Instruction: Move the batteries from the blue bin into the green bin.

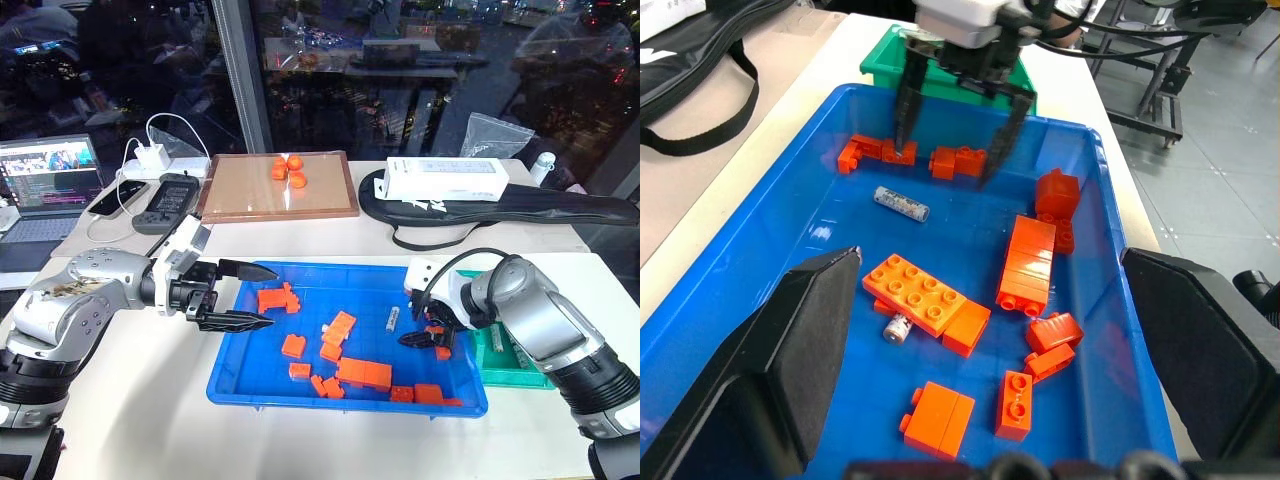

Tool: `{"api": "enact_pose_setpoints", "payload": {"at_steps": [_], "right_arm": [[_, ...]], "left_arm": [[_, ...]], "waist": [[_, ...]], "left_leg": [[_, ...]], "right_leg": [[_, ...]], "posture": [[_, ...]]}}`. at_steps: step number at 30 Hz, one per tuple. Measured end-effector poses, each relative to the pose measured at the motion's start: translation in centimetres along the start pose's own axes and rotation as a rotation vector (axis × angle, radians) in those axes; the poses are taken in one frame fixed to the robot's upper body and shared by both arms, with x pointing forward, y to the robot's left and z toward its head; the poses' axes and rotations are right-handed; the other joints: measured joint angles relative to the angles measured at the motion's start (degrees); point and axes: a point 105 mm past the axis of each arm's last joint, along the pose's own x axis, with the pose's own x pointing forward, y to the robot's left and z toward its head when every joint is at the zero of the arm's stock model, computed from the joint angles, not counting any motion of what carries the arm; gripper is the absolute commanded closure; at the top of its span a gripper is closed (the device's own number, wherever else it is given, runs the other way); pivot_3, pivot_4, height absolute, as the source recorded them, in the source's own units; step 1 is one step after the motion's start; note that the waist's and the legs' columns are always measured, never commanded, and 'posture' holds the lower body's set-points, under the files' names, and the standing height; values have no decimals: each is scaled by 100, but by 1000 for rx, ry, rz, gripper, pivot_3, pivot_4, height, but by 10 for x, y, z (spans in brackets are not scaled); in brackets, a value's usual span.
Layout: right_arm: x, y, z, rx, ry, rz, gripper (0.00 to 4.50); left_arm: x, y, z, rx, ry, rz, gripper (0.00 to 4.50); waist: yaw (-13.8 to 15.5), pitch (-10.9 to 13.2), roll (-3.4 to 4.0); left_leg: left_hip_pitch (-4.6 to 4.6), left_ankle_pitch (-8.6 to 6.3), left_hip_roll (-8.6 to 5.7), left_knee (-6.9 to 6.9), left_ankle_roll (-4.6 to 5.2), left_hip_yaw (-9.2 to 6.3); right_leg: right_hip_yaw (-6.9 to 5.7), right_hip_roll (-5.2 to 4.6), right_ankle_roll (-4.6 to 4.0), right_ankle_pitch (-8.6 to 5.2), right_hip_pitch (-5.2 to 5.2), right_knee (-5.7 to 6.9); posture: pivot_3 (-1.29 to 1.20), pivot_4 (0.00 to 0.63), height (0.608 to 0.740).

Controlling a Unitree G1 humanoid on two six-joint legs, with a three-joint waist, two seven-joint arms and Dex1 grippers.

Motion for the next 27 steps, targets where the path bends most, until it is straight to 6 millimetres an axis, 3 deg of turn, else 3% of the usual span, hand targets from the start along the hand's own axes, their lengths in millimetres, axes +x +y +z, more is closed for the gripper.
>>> {"api": "enact_pose_setpoints", "payload": {"at_steps": [10,14,16,19,24,27], "right_arm": [[22,-5,-6,28,7,-20,54],[24,-7,-10,39,8,-14,1035],[25,-6,-9,45,0,-11,1789],[25,-6,-9,48,-2,-6,1974],[16,-1,-14,71,-11,5,1974],[-10,-5,-15,72,-10,-13,1974]], "left_arm": [[1,-1,0,6,7,-4,0],[0,-2,0,7,15,-4,0],[-1,-3,-2,1,20,-3,0],[0,-4,-4,-5,21,0,0],[1,-6,-3,-6,12,-13,0],[1,-7,-3,-6,12,-14,0]], "waist": [[18,0,0],[8,0,0],[5,0,-1],[11,0,-1],[28,0,0],[44,2,4]], "left_leg": [[-1,0,-1,2,0,7],[0,0,0,1,0,8],[1,0,0,1,0,8],[0,0,0,2,0,8],[-1,0,-1,2,0,7],[-2,0,-1,0,0,6]], "right_leg": [[-1,-1,1,0,2,0],[-1,0,1,0,3,0],[-1,0,1,0,3,1],[-1,0,1,0,3,1],[-1,-2,1,0,1,0],[0,-4,2,0,0,-1]], "posture": [[0,150,740],[0,150,740],[0,150,740],[0,150,740],[0,150,740],[0,150,740]]}}
